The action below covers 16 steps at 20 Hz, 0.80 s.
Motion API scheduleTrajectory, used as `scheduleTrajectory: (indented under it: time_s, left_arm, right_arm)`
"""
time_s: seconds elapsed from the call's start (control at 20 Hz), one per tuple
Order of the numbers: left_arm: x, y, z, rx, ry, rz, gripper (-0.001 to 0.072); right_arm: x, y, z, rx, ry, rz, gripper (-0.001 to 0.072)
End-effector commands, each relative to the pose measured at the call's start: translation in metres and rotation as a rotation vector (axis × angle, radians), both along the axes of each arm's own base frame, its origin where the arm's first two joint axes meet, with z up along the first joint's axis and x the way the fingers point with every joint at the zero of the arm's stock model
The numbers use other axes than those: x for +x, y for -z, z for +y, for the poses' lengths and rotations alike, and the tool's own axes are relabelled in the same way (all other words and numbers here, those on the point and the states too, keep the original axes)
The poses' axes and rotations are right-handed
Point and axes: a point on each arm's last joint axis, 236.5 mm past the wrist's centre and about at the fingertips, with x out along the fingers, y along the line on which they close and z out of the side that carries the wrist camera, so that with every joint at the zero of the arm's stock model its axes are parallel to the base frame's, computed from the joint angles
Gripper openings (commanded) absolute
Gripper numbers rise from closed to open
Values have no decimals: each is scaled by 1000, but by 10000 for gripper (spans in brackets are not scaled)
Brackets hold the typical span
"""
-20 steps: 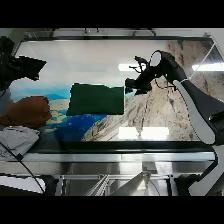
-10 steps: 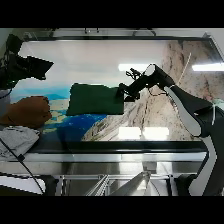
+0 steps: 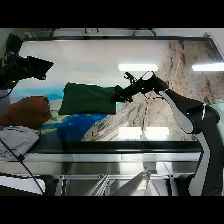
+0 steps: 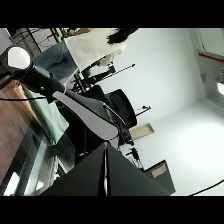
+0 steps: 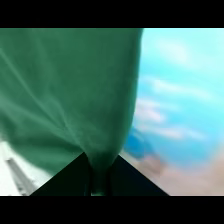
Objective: Fold the shirts.
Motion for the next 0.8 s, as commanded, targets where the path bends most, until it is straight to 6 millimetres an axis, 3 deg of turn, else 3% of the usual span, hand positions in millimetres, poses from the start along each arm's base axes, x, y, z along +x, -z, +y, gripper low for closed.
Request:
scheduleTrajectory:
  time_s: [0.0, 0.1, 0.2, 0.35, 0.45, 0.55, 0.65, 0.75]
  left_arm:
    - [-2, -1, 0, -2, 7, 0, 6]
    - [-2, 0, 0, -2, 7, 0, 7]
    - [-2, -1, 0, -2, 7, 0, 7]
    - [-2, -1, 0, -2, 8, 1, 6]
    - [-2, -1, 0, -2, 8, 1, 7]
    - [-2, -1, 0, -2, 8, 1, 7]
    - [-2, -1, -3, -2, 13, 2, 7]
    - [-4, 0, -9, -2, 30, 11, 7]
  right_arm:
    - [10, -60, 14, 202, 8, -67, 24]
    - [10, -93, -6, 207, -18, -116, 24]
    - [17, -140, -41, 209, -6, -197, 24]
    - [42, -226, -125, 204, 153, -357, 24]
    - [52, -273, -199, 182, 305, -442, 24]
    - [53, -298, -280, 138, 482, -453, 24]
    - [42, -300, -356, 83, 616, -423, 24]
    - [22, -298, -417, 63, 711, -394, 24]
